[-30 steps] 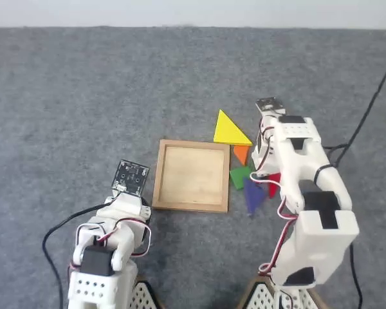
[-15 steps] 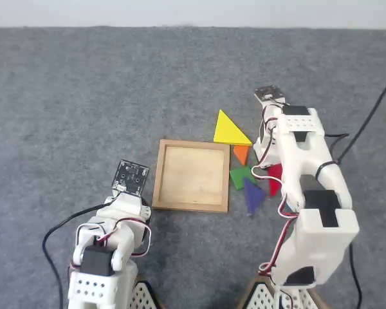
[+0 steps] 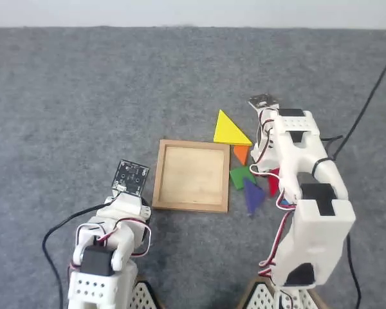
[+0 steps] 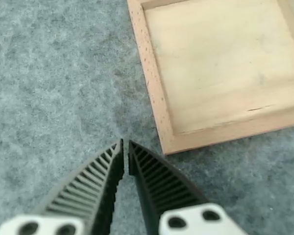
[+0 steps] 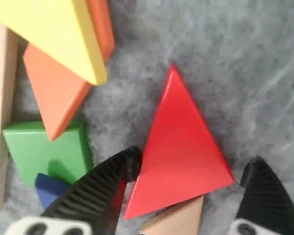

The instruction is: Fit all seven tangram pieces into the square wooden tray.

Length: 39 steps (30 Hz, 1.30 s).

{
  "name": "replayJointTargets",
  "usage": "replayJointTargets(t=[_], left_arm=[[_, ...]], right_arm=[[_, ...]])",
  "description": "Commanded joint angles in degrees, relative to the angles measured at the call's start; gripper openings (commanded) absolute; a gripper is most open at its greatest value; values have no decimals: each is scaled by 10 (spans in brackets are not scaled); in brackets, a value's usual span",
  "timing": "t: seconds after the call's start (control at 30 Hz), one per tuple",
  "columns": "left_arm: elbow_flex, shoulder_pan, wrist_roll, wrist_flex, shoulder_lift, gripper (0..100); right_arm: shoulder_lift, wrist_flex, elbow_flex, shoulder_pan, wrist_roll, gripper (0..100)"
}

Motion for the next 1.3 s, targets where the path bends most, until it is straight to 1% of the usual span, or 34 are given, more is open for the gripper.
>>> replayJointTargets(t=[0.0, 0.2, 0.47, 0.7, 0.9, 1.27], left_arm=[[-6, -3, -2, 2, -9, 19], [-6, -3, -2, 2, -9, 19], [-6, -3, -2, 2, -9, 19], [-6, -3, -2, 2, -9, 19], [-6, -3, -2, 2, -9, 19], [-6, -3, -2, 2, -9, 19]], right_arm=[[0, 7, -8, 2, -17, 333], [1, 19, -11, 22, -55, 333], [6, -1, -9, 15, -55, 331], [6, -1, -9, 15, -55, 216], [-3, 4, -17, 15, -56, 203], [-124, 53, -14, 14, -57, 202]])
